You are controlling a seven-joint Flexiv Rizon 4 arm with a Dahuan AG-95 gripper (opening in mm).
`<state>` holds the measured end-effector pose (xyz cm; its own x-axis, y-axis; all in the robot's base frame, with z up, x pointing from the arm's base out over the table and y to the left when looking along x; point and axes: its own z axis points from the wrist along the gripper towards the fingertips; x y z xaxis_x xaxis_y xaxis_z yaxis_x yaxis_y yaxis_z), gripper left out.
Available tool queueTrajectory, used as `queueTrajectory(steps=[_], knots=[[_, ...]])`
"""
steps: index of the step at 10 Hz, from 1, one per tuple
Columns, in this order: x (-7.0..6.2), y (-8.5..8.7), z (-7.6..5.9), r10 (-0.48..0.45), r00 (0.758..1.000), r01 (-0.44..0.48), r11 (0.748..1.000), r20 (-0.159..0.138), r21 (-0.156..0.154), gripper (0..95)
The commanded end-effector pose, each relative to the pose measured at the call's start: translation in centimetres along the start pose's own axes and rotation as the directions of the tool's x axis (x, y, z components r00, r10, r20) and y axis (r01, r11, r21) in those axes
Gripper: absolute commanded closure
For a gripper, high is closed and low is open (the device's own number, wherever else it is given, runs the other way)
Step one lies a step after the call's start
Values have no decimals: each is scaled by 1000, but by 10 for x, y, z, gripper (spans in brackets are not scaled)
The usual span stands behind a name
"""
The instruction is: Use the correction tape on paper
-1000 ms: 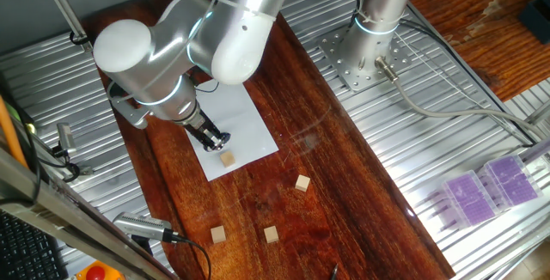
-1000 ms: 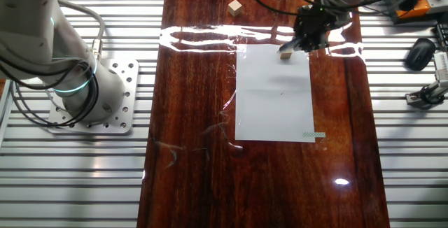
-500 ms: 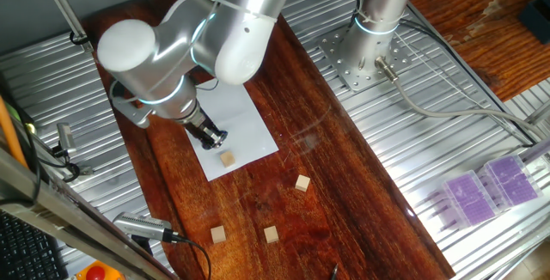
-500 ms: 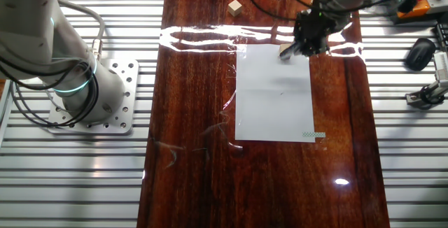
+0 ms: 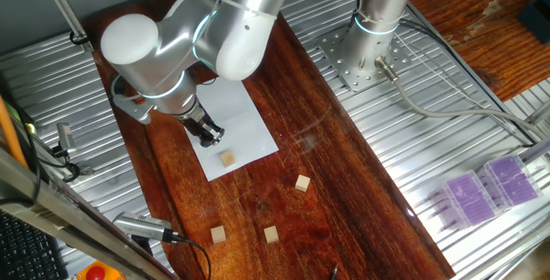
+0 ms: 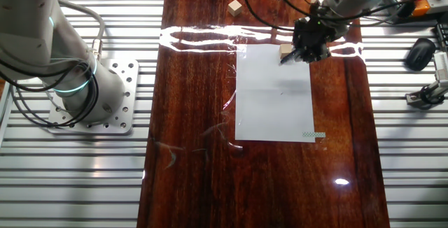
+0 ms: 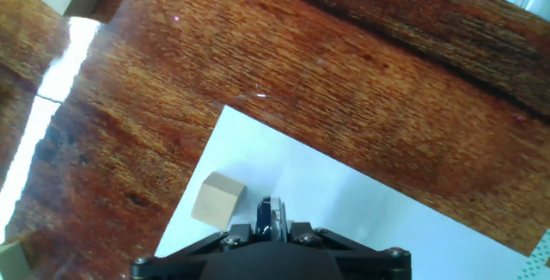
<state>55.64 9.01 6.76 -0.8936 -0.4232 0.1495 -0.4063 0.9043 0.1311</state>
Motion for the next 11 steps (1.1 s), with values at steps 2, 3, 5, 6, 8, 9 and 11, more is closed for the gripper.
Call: queueTrajectory(steps=[2,3,5,6,8,9,11], knots=[[1,0,0,1,1000,-1,1000,11,19,950],[1,0,0,-8,1000,8,1000,15,22,950],[8,-15,2,-84,996,83,996,32,44,950],[9,-19,3,-100,994,98,994,31,51,950],[9,-25,6,-122,992,120,991,29,60,950],[9,-25,6,-121,992,119,991,29,60,950],[8,-24,7,-88,996,87,995,30,53,950]])
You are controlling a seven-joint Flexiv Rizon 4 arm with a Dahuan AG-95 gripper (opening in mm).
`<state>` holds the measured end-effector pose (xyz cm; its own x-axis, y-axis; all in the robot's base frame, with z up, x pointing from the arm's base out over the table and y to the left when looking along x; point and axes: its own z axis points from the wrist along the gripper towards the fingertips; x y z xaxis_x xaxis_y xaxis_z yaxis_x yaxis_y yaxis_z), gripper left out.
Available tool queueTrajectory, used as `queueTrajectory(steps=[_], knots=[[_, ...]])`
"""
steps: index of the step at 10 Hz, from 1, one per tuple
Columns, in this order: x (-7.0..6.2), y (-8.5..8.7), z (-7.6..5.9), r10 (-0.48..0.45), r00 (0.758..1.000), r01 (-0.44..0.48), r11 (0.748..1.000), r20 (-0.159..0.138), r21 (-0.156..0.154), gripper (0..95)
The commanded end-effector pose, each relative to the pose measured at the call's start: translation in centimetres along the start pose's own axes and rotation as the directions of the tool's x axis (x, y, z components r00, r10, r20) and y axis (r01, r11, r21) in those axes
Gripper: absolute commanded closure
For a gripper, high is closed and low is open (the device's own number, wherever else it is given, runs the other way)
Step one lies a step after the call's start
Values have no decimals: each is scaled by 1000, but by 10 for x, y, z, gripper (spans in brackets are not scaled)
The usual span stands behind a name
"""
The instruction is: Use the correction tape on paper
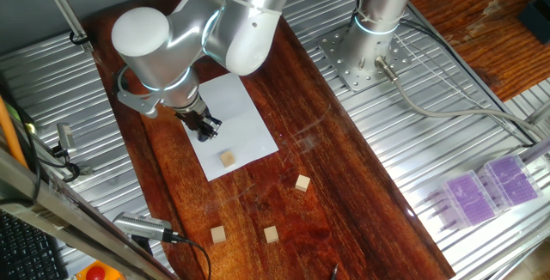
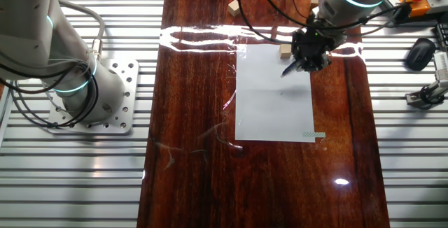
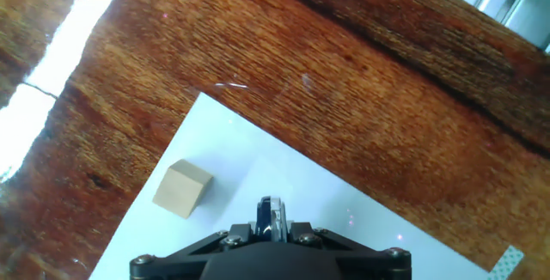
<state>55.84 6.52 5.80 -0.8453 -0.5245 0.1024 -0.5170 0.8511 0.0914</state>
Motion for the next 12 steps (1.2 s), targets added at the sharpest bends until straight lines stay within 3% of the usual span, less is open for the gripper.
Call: queueTrajectory(steps=[1,5,7,9,12], knots=[[1,1,-1,50,999,-50,999,-6,0,950],[1,1,-1,65,998,-65,998,3,3,950],[1,0,-1,-6,1000,6,1000,20,14,950],[9,-14,2,-109,993,108,994,38,32,950],[10,-24,6,-180,983,178,983,42,40,950]])
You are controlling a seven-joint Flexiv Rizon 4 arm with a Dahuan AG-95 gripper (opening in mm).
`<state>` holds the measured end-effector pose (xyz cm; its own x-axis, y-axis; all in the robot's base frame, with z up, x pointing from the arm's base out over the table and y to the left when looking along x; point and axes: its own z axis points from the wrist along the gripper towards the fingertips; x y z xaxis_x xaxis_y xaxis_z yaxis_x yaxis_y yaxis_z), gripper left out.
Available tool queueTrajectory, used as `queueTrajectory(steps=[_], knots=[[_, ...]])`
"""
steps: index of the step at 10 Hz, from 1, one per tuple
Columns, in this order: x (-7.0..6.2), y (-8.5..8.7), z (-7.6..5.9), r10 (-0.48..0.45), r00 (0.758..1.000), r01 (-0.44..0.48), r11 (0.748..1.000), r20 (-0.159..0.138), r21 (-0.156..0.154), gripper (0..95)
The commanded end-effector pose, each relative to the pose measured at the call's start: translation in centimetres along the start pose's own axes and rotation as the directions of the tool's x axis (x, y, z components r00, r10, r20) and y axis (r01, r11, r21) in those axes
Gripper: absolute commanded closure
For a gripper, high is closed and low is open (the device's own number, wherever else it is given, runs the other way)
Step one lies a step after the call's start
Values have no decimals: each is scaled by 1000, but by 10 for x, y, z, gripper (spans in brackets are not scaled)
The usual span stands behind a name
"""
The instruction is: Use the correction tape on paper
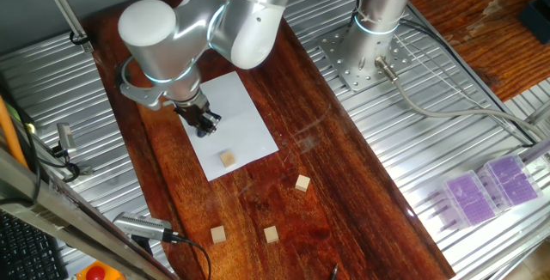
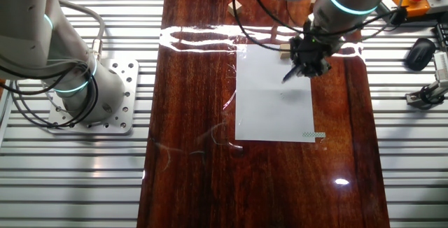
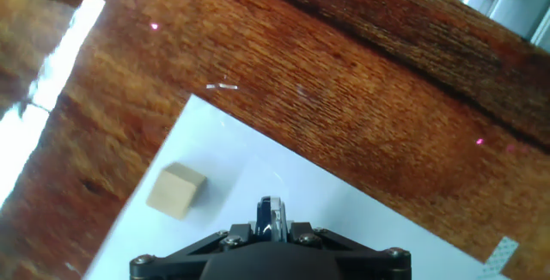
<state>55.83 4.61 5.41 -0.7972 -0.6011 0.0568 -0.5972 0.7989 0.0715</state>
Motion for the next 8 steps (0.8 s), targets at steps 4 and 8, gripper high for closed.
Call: queueTrajectory(steps=[4,8], knots=[[0,-7,4,-78,997,78,997,10,3,950],[0,-7,4,-40,999,40,999,11,1,950]])
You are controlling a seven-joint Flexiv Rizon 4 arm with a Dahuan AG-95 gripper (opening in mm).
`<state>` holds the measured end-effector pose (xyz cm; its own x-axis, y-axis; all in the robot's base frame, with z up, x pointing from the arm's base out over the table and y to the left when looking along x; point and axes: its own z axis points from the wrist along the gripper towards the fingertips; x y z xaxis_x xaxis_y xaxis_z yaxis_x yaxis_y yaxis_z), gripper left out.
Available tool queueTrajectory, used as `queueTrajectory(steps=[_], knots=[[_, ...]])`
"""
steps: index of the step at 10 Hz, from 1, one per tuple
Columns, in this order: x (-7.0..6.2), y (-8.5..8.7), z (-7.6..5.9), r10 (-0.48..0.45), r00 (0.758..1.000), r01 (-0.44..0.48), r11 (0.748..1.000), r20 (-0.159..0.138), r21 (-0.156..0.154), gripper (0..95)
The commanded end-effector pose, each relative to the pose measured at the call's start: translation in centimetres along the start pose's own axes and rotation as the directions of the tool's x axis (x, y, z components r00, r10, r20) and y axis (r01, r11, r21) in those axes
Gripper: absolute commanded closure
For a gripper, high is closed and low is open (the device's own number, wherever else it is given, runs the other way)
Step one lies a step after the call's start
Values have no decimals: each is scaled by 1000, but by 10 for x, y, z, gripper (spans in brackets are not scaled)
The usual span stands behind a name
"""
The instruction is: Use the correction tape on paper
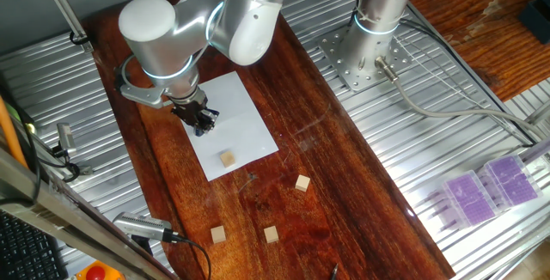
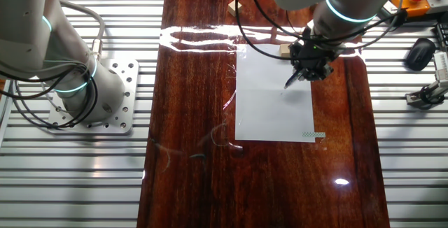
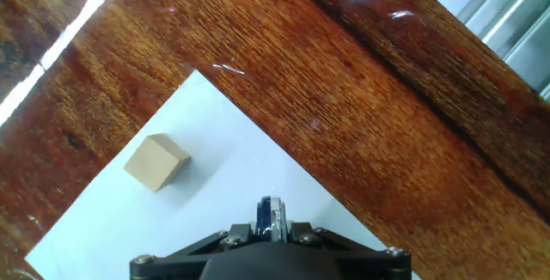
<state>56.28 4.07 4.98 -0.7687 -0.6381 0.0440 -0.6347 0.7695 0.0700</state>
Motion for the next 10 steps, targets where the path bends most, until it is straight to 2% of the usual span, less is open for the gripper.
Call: queueTrajectory(steps=[1,4,5,6,7,10], knots=[[1,0,0,-3,1000,3,1000,5,-6,950],[1,-1,0,-51,999,51,999,9,10,950],[-1,-5,4,-98,995,98,995,26,27,950],[-1,-7,7,-113,993,112,993,35,31,950],[-1,-9,12,-122,992,121,992,40,27,950],[-1,-7,14,-123,992,123,992,27,14,950]])
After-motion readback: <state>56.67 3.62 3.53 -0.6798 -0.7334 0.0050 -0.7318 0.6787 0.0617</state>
